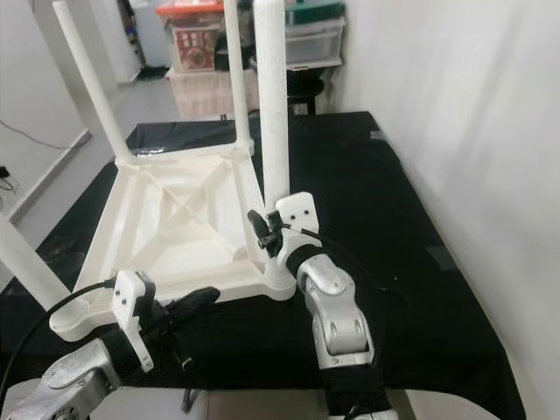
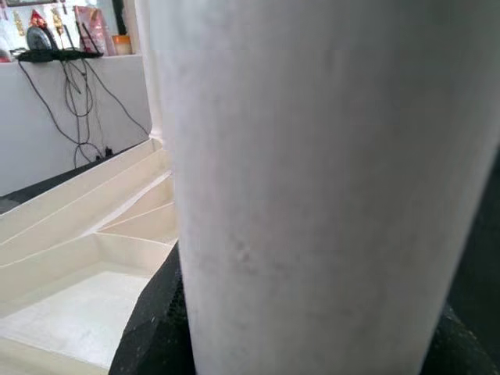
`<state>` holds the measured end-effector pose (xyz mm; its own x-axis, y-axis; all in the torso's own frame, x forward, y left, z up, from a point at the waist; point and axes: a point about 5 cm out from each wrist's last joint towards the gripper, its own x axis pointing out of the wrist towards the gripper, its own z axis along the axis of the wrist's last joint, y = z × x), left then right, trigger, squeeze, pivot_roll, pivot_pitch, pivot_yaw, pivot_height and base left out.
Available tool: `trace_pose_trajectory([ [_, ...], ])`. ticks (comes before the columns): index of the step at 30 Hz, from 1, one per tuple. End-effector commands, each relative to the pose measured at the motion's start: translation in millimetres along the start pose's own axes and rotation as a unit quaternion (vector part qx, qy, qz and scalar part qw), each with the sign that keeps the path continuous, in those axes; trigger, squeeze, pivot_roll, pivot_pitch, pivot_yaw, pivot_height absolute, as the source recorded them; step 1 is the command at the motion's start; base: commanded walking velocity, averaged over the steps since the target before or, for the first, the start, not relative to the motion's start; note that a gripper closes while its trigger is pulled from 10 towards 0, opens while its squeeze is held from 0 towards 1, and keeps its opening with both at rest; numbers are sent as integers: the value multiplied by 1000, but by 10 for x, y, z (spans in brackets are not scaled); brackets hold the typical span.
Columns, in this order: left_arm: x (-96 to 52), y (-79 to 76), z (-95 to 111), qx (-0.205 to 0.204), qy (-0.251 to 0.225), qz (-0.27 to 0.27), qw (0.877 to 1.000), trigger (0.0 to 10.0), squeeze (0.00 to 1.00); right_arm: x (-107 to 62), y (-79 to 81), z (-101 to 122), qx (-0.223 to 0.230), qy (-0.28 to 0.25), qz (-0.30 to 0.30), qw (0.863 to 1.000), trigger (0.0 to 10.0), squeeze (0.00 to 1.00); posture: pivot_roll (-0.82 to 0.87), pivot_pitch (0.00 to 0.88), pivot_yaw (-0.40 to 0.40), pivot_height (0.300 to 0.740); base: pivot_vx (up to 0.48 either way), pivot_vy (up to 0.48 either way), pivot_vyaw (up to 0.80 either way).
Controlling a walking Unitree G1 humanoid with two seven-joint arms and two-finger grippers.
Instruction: Building children table
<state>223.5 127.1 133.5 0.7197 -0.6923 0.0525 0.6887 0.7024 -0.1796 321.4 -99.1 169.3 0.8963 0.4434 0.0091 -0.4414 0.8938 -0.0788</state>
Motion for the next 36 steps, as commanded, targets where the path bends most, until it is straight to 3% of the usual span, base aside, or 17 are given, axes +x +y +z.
trace_pose_trajectory([
  [1,-5,41,-5,2,0,10,1000,10000,0,27,80,-243,18,57,12,998,10000,0,-45,30,61,740,0,0,0],
  [5,-5,47,-4,3,0,12,1000,10000,0,52,113,-197,20,50,26,998,10000,0,-43,29,59,740,0,0,0],
  [6,-6,49,-4,3,0,12,1000,10000,0,68,122,-160,20,40,41,998,10000,643,-43,29,59,740,0,0,0],
  [7,-7,52,-4,4,2,12,1000,10000,0,96,133,-74,22,21,70,997,10000,1000,-40,28,60,740,0,0,0],
  [12,-6,16,-3,12,11,1,1000,10000,0,187,20,99,29,-19,153,988,10000,1000,-37,29,64,740,0,0,0],
  [13,-12,-15,-11,31,23,-5,999,10000,0,185,-6,142,19,-28,187,982,10000,1000,-30,31,68,740,0,0,0],
  [17,-19,-47,-22,52,36,-11,998,10000,0,173,-23,180,7,-34,223,974,10000,1000,-30,31,68,740,0,0,0],
  [18,-10,-43,-18,62,37,-4,997,10000,0,157,-26,202,3,-37,252,967,10000,0,-25,28,70,740,0,0,0],
  [19,-2,-16,-50,68,34,12,997,10000,0,116,-35,153,4,-28,296,955,10000,0,-25,34,68,740,0,0,0],
  [21,-1,-25,-112,68,35,20,997,10000,0,66,-62,49,-3,-16,309,951,10000,0,-67,12,28,740,0,0,0],
  [25,9,-122,-140,53,28,19,998,10000,0,-51,-202,-160,6,25,293,956,10000,0,-91,7,15,740,0,0,0],
  [26,65,-245,-195,53,41,-5,998,10000,0,-200,-325,-255,25,45,289,956,10000,0,-91,9,3,740,0,0,0],
  [28,93,-272,-242,52,47,-13,997,10000,0,-226,-362,-261,24,44,291,956,10000,0,-90,0,9,740,0,0,0],
  [33,129,-295,-322,66,56,-32,996,10000,0,-101,-409,-166,1,18,283,959,10000,0,-86,0,39,740,0,0,0],
  [36,103,-247,-497,99,89,-13,991,10000,0,-14,-444,-218,-1,21,263,965,10000,0,-49,0,31,740,0,0,0],
])
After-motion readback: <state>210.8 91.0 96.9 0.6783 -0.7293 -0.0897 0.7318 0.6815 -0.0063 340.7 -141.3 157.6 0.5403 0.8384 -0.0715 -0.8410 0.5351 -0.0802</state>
